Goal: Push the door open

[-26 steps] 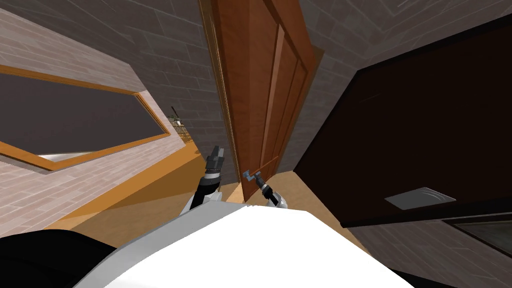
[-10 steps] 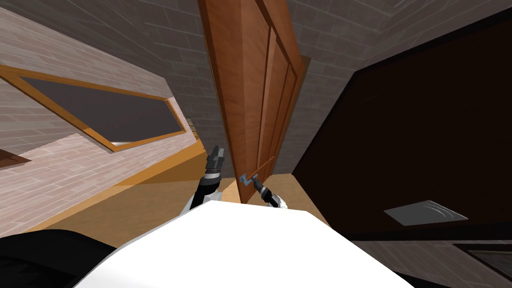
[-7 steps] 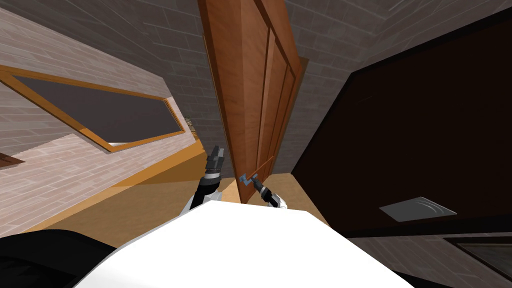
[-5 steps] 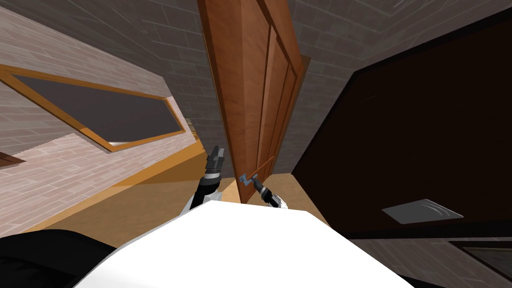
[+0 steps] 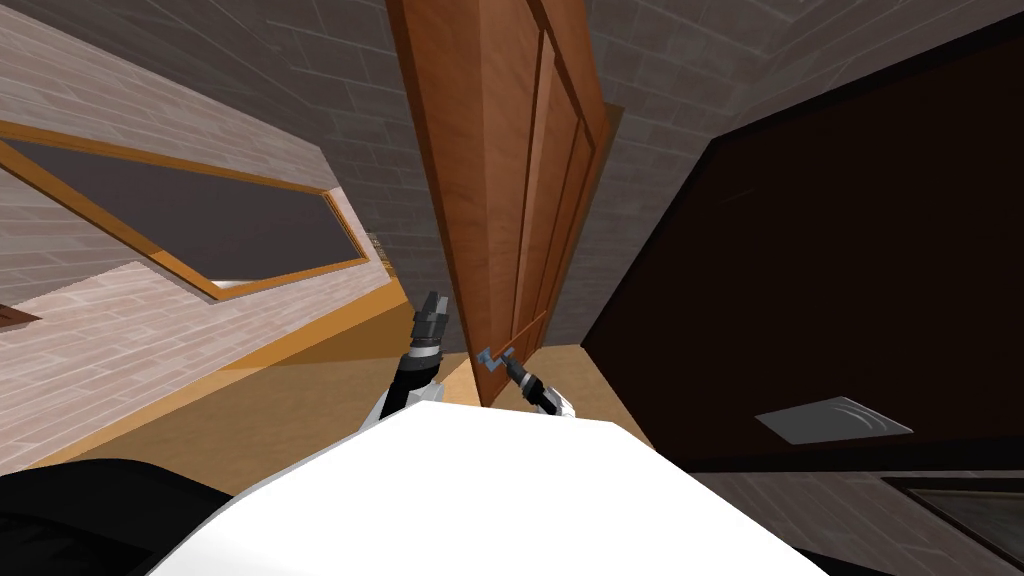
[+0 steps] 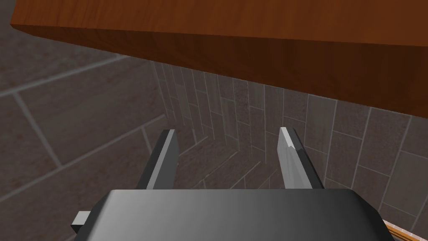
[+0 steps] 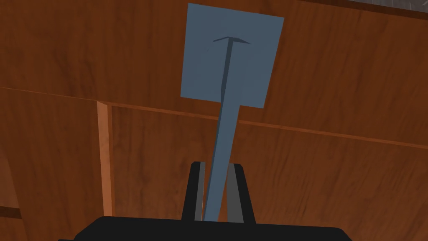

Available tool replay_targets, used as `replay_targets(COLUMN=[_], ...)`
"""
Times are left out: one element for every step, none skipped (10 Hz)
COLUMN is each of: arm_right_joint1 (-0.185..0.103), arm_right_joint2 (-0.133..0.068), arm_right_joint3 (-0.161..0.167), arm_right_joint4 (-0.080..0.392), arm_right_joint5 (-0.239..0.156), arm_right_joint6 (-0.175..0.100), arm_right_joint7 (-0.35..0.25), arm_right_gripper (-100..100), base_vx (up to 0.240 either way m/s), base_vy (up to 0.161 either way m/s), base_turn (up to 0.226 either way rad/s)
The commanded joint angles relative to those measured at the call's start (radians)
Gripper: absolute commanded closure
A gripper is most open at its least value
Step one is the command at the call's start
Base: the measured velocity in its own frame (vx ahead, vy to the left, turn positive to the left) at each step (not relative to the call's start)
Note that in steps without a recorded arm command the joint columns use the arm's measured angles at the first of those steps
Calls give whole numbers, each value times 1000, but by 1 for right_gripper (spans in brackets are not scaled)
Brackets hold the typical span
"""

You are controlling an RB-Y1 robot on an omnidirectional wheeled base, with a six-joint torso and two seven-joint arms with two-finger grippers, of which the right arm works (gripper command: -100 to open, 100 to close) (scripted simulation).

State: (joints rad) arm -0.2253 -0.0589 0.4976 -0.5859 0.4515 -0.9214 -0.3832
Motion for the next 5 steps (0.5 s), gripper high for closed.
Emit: replay_targets(arm_right_joint1=[12, 12, 13, 13, 13], arm_right_joint2=[-18, -24, -26, -30, -33], arm_right_joint3=[23, 37, 43, 56, 67], arm_right_joint4=[-15, -20, -22, -27, -31], arm_right_joint5=[16, 25, 30, 38, 45], arm_right_joint6=[-9, -22, -28, -41, -51], arm_right_joint7=[-36, -57, -67, -87, -104], arm_right_gripper=[100, 100, 100, 100, 100], base_vx=[-96, -114, -112, -95, -89], base_vy=[-168, -188, -160, -130, -129], base_turn=[69, 75, 24, 5, 9])
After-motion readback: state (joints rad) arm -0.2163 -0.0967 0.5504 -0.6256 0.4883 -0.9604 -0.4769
